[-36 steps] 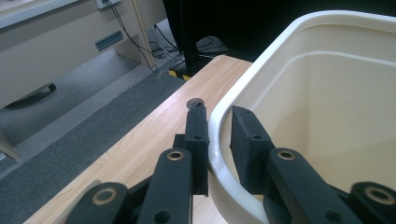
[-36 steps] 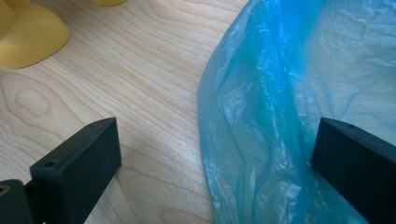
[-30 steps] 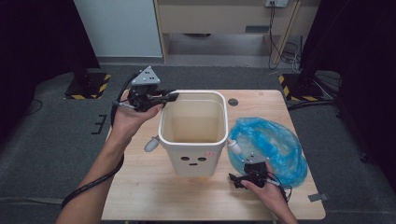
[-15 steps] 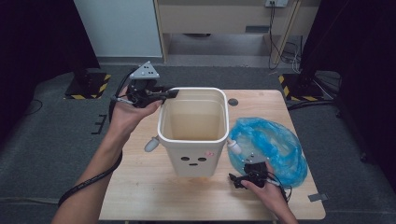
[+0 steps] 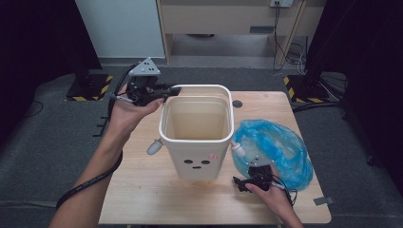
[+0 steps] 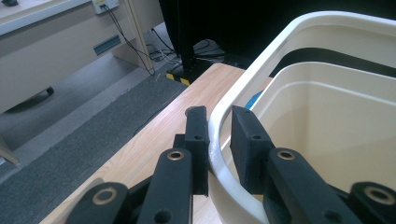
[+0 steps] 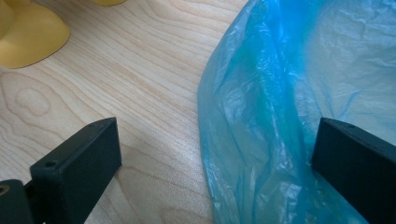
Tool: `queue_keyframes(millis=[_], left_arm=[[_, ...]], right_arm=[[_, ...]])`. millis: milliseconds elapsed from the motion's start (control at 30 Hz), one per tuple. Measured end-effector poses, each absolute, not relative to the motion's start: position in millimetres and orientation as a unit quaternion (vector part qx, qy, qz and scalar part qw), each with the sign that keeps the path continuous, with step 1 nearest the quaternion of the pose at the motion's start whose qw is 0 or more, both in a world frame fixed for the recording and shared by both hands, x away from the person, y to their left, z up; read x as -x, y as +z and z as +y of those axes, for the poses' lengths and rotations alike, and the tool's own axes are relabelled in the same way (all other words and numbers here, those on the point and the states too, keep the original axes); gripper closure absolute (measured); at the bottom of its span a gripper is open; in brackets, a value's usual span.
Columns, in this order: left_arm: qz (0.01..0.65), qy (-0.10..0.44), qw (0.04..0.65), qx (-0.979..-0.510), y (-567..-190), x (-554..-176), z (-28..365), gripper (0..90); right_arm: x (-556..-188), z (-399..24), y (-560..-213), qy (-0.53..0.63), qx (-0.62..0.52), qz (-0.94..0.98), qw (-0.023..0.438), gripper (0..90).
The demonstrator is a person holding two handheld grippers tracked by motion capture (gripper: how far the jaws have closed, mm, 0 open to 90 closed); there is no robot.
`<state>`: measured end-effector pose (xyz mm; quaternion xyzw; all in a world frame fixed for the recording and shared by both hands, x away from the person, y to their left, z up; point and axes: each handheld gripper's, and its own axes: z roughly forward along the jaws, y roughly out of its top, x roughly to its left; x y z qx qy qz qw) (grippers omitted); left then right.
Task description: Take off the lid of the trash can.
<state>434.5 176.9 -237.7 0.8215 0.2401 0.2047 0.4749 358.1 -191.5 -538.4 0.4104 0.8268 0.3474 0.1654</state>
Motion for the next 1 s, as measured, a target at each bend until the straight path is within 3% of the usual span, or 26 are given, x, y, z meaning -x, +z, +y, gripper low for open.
queue_keyframes(millis=[1000], left_arm=[[0.241,0.230,0.497,-0.802,-222.0,-418.5,197.9,77.0]], right_arm=[[-357.5,-191.8,-538.3,0.347,-0.411,0.827,0.165,1.4]])
